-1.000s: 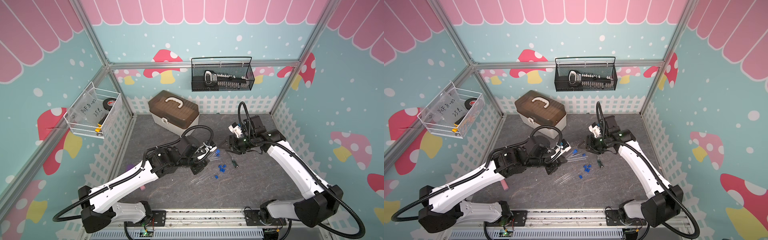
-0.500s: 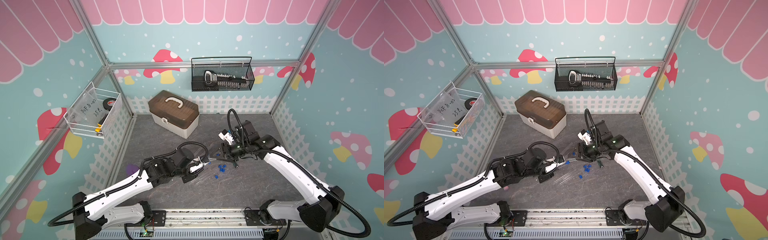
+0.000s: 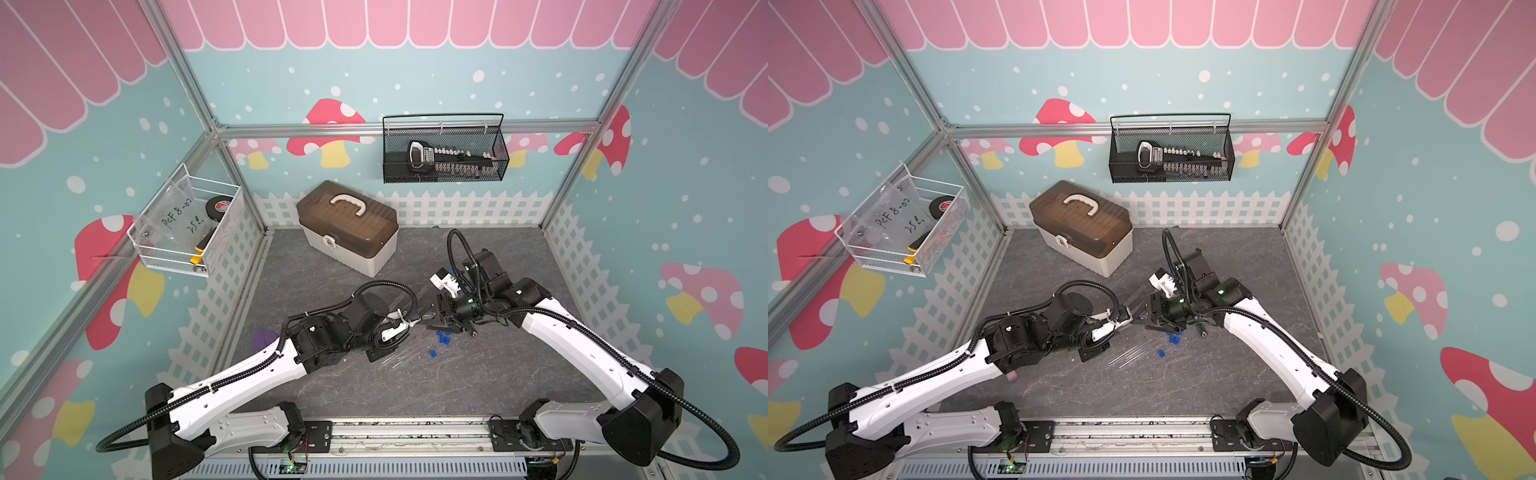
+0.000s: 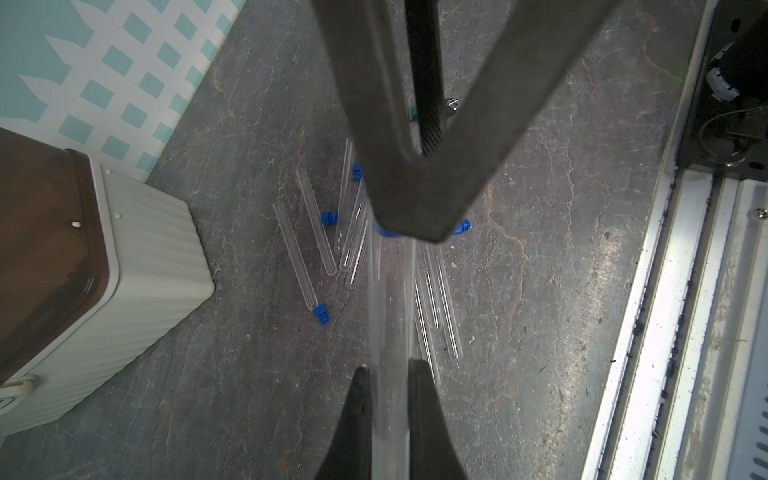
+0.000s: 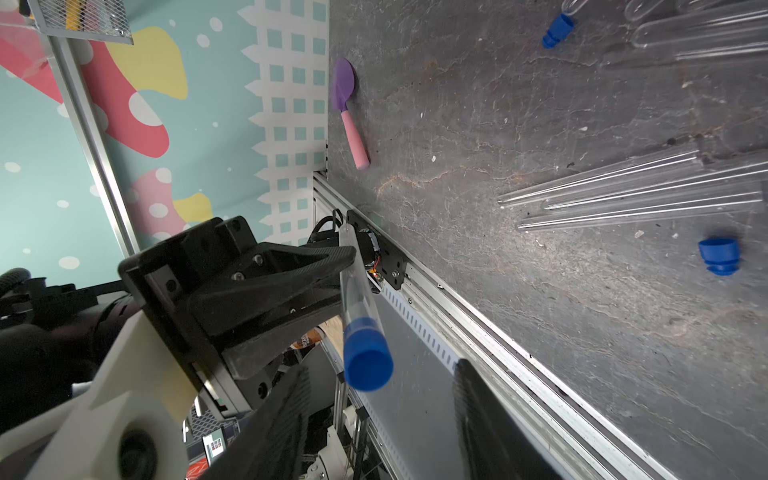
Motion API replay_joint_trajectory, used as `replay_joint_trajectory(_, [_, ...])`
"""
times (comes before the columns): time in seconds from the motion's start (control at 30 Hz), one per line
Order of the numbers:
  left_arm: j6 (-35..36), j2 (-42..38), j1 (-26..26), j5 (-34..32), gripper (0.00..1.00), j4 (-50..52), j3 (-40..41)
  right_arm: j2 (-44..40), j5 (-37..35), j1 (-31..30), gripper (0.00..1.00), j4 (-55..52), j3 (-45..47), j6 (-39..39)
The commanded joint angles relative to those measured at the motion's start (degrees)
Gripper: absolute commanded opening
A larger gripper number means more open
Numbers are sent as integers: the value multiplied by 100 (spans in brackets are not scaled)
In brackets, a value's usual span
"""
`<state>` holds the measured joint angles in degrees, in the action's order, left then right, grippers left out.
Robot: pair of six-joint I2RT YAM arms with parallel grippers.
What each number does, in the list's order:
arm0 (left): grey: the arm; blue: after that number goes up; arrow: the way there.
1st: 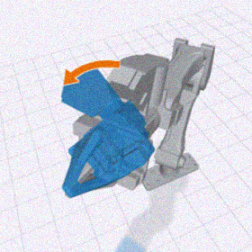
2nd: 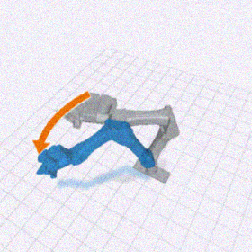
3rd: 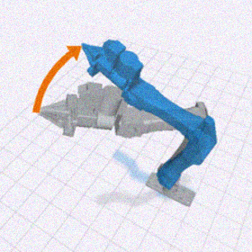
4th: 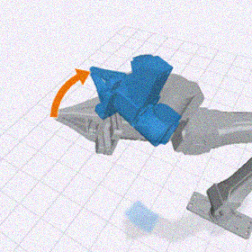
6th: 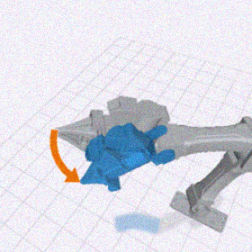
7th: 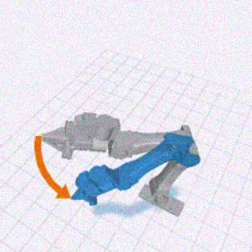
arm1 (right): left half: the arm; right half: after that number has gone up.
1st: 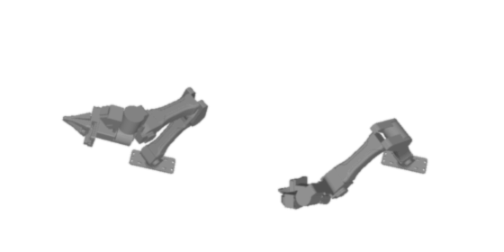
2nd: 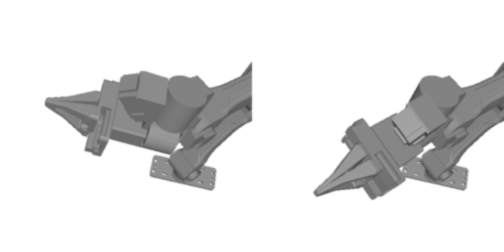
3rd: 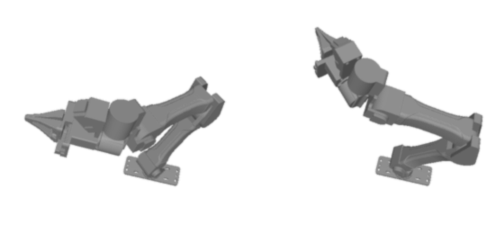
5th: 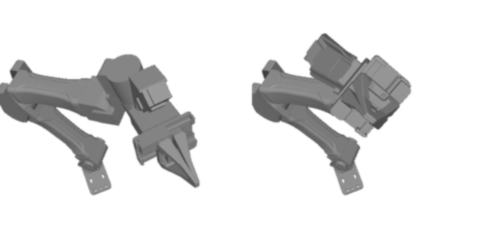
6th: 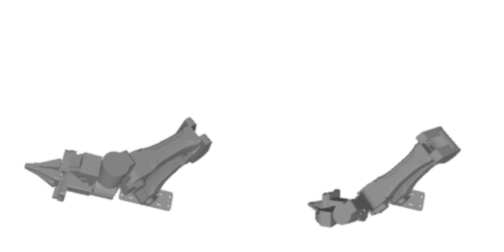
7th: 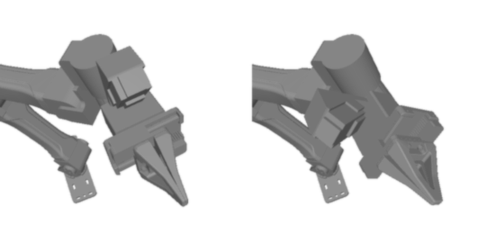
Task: Remove stoppers from test tubes
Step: Pick up the test tube at the center of the board.
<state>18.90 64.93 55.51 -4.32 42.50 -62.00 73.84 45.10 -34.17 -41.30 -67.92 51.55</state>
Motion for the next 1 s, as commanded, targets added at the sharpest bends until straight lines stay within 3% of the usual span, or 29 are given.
replay_joint_trajectory(0.0, [106, 8, -14, -39, 0, -42, -174, -134, 147, -40, 45, 233, 59, 101])
replay_joint_trajectory(0.17, [88, -40, -14, 16, 0, -31, -106, -194, 138, -37, 36, 402, 107, 216])
replay_joint_trajectory(0.47, [97, -151, -10, 149, 0, 16, -15, -127, 149, -38, 36, 771, 213, 459])
replay_joint_trajectory(0.67, [110, -202, -7, 130, 0, 39, 60, -54, 155, -46, 20, 884, 234, 488])
replay_joint_trajectory(0.83, [134, -216, -6, 116, 0, 30, 97, -75, 201, -50, 12, 913, 304, 488])
replay_joint_trajectory(0.93, [154, -234, -11, 117, 0, 30, 136, -99, 201, -50, 12, 929, 400, 483])
replay_joint_trajectory(0.97, [156, -243, -11, 116, 0, 36, 153, -91, 225, -49, 17, 958, 426, 500])
